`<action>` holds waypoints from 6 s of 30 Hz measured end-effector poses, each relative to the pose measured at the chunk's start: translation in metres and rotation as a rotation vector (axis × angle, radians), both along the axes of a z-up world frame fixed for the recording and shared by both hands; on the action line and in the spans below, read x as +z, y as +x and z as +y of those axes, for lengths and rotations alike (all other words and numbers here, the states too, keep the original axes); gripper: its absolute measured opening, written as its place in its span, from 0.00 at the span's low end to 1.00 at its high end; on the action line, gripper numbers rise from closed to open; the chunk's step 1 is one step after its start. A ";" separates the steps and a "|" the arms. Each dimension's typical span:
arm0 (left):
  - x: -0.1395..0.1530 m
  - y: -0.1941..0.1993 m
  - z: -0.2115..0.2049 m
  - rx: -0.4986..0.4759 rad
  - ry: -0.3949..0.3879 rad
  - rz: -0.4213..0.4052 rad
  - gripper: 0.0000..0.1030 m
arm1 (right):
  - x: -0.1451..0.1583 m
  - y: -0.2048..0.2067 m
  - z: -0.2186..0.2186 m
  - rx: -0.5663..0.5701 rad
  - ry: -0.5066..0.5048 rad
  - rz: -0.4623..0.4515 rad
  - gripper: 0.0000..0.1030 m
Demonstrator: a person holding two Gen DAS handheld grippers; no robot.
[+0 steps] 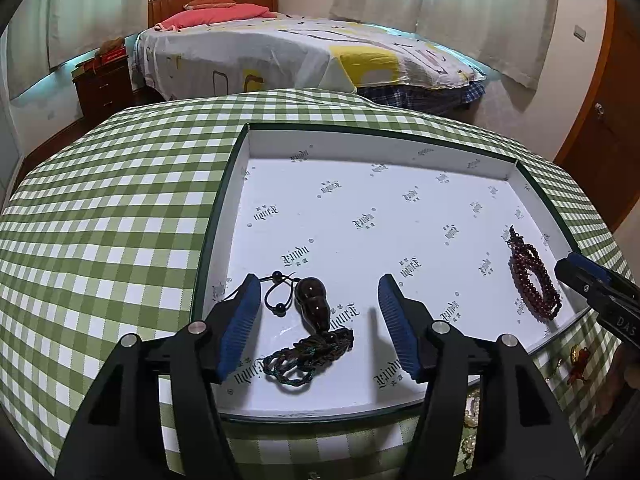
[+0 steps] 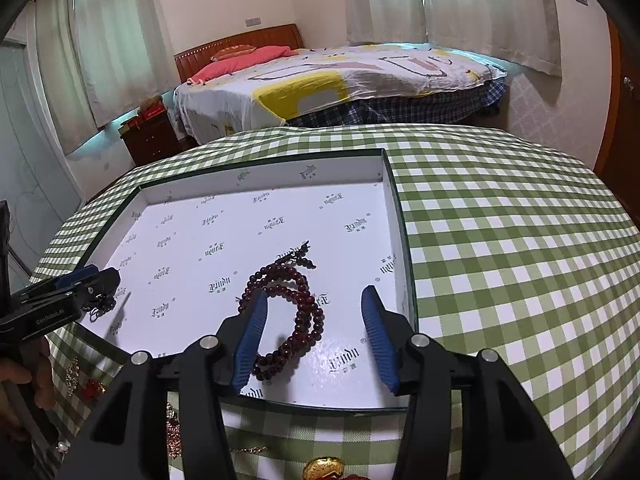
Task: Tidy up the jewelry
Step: 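Open both grippers to drop the pendant and bracelet into the tray, then withdraw both grippers from the tray back toward the remaining jewelry, then grasp the pearl ring with the left gripper while the right gripper grasps the jade bangle, then carry the pearl ring and jade bangle over the tray with both grippers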
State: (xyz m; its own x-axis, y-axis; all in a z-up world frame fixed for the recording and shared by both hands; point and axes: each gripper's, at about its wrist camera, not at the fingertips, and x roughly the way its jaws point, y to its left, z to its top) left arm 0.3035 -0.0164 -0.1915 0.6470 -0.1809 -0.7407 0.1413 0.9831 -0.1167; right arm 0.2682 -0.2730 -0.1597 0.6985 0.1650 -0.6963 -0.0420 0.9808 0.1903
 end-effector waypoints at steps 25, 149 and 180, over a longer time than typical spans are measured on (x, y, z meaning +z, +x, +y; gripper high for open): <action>0.042 -0.119 0.016 0.088 -0.041 -0.125 0.66 | 0.016 -0.110 0.017 0.064 -0.019 -0.079 0.59; 0.078 -0.076 -0.027 -0.047 -0.053 -0.200 0.20 | 0.069 -0.056 0.034 0.082 -0.071 -0.208 0.66; 0.002 0.115 -0.042 -0.032 -0.018 0.151 0.20 | -0.006 0.118 0.020 0.099 -0.092 0.229 0.67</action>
State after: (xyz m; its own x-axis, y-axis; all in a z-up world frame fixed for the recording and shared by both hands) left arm 0.4186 -0.0581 -0.1897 0.5222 -0.2140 -0.8255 0.1523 0.9758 -0.1566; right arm 0.3865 -0.2528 -0.1657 0.5043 0.1536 -0.8498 -0.1045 0.9877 0.1165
